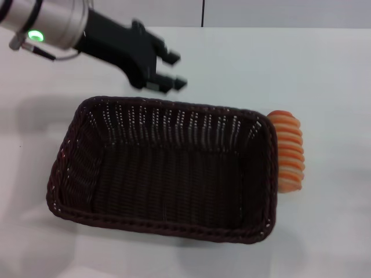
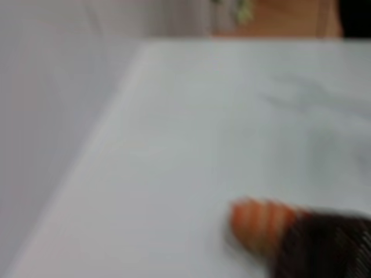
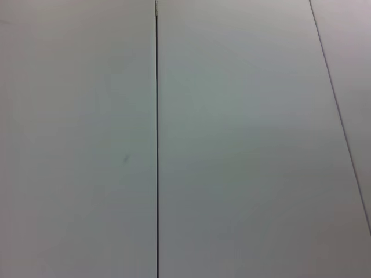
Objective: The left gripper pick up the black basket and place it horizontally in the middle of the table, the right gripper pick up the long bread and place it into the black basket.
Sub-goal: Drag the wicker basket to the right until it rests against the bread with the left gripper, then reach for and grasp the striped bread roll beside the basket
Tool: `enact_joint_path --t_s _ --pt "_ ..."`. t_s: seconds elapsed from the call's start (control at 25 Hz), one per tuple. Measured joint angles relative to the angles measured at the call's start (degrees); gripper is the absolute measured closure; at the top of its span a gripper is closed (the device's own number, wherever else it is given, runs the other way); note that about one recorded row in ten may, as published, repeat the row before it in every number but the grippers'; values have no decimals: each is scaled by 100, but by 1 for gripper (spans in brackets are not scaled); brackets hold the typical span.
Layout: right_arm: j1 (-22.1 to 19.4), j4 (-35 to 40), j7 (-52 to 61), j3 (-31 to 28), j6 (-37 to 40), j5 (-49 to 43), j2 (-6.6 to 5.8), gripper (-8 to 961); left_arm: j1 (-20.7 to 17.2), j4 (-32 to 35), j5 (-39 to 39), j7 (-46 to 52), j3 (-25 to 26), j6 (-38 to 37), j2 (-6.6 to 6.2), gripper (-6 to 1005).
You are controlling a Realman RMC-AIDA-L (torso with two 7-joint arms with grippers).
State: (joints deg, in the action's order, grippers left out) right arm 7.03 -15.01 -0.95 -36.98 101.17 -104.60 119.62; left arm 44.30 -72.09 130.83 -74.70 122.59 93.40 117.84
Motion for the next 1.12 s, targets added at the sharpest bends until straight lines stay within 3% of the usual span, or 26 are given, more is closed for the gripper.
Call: enact_joint_path --t_s 0.16,0.32,0.48,0.64,0.8,0.96,1.12 --pt "-5 -20 10 99 0 -5 0 244 -104 -32 -397 -23 481 -361 3 499" --pt "-72 -161 52 302 -22 -5 -8 244 -510 -200 -1182 -71 998 -781 3 499" --pt "-101 -348 178 755 -81 -6 -8 244 -1304 -186 -2822 -509 1454 -1416 2 500" --pt "-93 -680 210 1245 -242 10 -14 244 -2078 299 -4744 -1205 1614 -2105 2 501" --pt "17 -894 214 1627 -575 -11 -19 245 -2389 1115 -5938 -1959 1951 -2163 -4 501" --pt "168 -1018 241 1975 -1036 -11 -19 248 -2515 1685 -6342 -2216 2392 -1911 -8 502" --pt "309 -1081 304 2248 -1530 -11 -18 253 -2645 1755 -6436 -2225 2616 -1584 -10 503"
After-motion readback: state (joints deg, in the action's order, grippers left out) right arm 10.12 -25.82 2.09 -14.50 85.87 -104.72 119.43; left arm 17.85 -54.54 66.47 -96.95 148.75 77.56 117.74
